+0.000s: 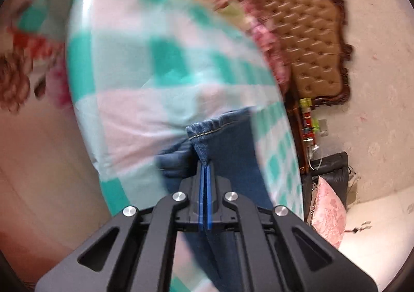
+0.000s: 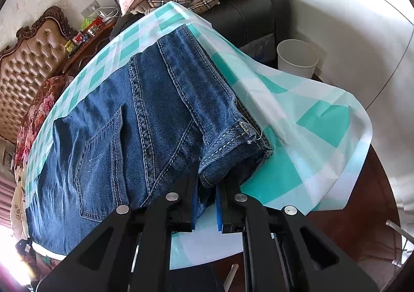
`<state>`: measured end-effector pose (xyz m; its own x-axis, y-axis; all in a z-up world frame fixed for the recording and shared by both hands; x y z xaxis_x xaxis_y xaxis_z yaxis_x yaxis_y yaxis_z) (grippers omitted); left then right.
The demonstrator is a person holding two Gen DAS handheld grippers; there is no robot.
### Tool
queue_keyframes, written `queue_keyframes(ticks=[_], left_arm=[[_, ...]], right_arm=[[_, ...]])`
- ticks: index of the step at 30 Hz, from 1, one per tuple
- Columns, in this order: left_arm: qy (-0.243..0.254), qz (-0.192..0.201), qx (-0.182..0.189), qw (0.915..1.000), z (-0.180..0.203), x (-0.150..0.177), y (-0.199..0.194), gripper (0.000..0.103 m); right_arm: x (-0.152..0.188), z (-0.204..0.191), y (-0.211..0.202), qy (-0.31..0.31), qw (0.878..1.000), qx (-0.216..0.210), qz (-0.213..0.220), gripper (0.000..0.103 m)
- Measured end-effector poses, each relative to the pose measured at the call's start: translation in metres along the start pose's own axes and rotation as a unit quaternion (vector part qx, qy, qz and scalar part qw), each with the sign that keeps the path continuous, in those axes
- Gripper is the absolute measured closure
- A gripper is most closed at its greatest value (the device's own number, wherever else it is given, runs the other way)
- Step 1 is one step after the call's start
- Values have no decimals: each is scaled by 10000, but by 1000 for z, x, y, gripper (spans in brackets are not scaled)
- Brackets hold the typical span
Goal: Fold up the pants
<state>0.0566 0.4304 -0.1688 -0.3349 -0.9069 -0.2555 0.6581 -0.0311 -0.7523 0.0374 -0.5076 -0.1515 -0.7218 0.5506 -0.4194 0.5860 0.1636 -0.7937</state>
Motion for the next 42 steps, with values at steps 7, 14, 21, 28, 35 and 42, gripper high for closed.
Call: queue_keyframes(ticks=[7, 14, 21, 28, 35, 42], left_arm=[[-416, -173, -346, 9984, -34, 8, 10, 102], [-271, 44, -598, 9978, -29, 7, 7, 102], [33, 729, -1031, 9920, -23, 6, -21, 78], [2952, 2246, -1577, 9152, 79, 60, -56, 27], [4626, 1279, -909, 8726, 181, 168, 2, 27], [5475, 264, 18, 8364, 247, 265, 53, 69]], right_arm=[[-3, -3, -3, -49, 10000, 10, 34, 94], [-10, -11, -23, -188, 9995, -68, 252, 95], [-1, 5, -10, -59, 10000, 12, 63, 94], [-23, 0, -72, -481, 9840, 1435, 944, 49], [-66, -114, -1, -2359, 9666, 611, 791, 49], [-87, -136, 101, -2984, 9490, 919, 433, 51]])
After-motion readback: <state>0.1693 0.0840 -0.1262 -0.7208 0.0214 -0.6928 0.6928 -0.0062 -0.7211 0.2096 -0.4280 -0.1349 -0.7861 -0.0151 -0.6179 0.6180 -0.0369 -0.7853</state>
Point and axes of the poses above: each gripper's, at about its wrist camera, not at the fingertips, and y roughly the way its jaws point, z to its right, x to its underside, the point moved 4 cm from there along y, roughly the way its jaws point, and after that the axes turned 11 degrees about -x, right-handed, at the moved point
